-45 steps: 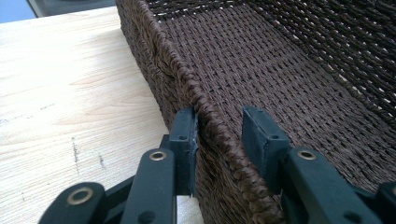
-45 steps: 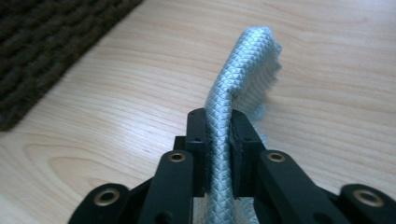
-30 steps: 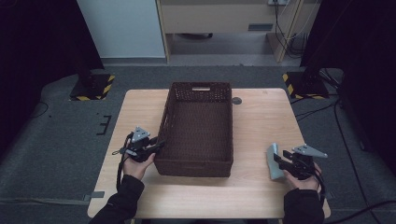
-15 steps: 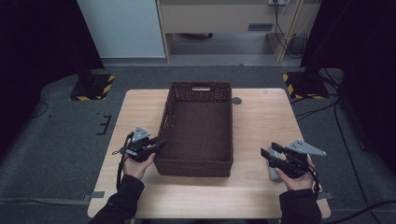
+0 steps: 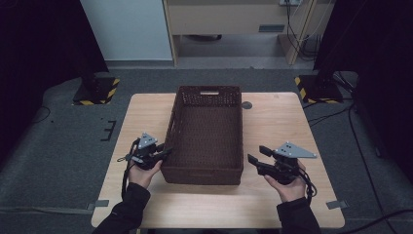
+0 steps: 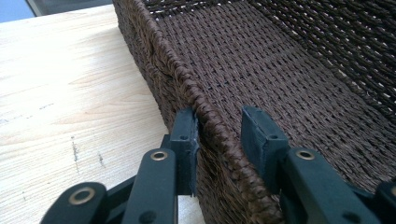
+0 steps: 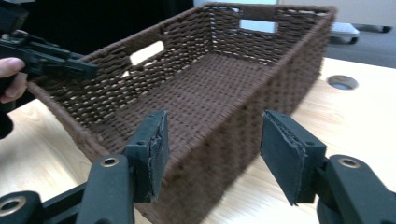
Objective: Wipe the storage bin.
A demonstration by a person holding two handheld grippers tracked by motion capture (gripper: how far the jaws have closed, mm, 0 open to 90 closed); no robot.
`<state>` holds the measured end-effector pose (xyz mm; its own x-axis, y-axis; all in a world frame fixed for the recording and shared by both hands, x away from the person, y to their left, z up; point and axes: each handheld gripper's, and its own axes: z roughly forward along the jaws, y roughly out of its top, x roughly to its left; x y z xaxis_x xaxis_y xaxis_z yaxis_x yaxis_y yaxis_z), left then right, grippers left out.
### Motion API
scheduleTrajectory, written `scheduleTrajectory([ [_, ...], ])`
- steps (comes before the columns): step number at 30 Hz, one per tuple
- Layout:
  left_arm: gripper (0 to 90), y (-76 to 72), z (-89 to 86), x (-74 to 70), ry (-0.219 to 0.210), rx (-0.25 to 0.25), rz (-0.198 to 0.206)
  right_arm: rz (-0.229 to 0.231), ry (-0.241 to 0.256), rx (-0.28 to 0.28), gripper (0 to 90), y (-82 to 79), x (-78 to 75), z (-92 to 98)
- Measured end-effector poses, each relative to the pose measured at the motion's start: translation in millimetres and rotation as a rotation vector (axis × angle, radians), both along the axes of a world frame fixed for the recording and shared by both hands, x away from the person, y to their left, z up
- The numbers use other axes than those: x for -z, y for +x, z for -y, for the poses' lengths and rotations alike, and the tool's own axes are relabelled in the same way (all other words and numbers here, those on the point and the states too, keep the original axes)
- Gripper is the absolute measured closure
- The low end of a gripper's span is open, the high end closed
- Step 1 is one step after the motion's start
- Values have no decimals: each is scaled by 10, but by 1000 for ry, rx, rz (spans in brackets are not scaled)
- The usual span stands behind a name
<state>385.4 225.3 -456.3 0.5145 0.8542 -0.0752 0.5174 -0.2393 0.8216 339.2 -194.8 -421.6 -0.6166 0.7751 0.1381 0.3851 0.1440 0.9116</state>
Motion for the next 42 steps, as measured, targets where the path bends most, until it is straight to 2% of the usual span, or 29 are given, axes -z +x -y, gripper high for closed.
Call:
scheduleTrajectory([
  [3,660,-10,10,-4,8,4,-1,4,-6,-21,419,18,-20,-109],
  [8,659,-24,15,-6,13,6,-3,-15,-8,-34,421,123,-17,-271],
  [9,658,-31,21,-8,17,7,-3,-27,-38,-29,426,177,21,-352],
  [10,658,-31,21,-8,17,7,-3,-27,-38,-29,426,177,21,-352],
  [13,658,-39,27,-11,22,10,-4,-41,-81,-18,446,236,106,-422],
  [19,643,-77,57,-19,26,22,-13,-85,-119,15,552,298,269,-407],
  [22,602,-80,47,-42,31,39,-20,-83,-98,23,564,314,301,-385],
  [25,542,-61,-8,-104,-1,28,-2,-78,-101,18,568,313,304,-381],
  [29,510,-29,-89,-183,-40,-4,36,-76,-100,15,574,327,307,-373],
  [31,510,0,-107,-179,-41,-7,40,-77,-102,10,577,337,307,-366],
  [33,510,44,-115,-161,-40,-9,28,-75,-104,11,579,343,307,-364],
  [35,505,76,-111,-138,-59,2,19,-73,-113,10,588,370,300,-353],
  [36,504,95,-86,-119,-60,24,17,-70,-121,15,600,392,300,-339],
  [40,512,107,2,-85,-43,56,13,-59,-127,45,629,416,302,-318],
  [42,509,86,67,-70,-5,44,20,-52,-135,57,639,410,299,-313],
])
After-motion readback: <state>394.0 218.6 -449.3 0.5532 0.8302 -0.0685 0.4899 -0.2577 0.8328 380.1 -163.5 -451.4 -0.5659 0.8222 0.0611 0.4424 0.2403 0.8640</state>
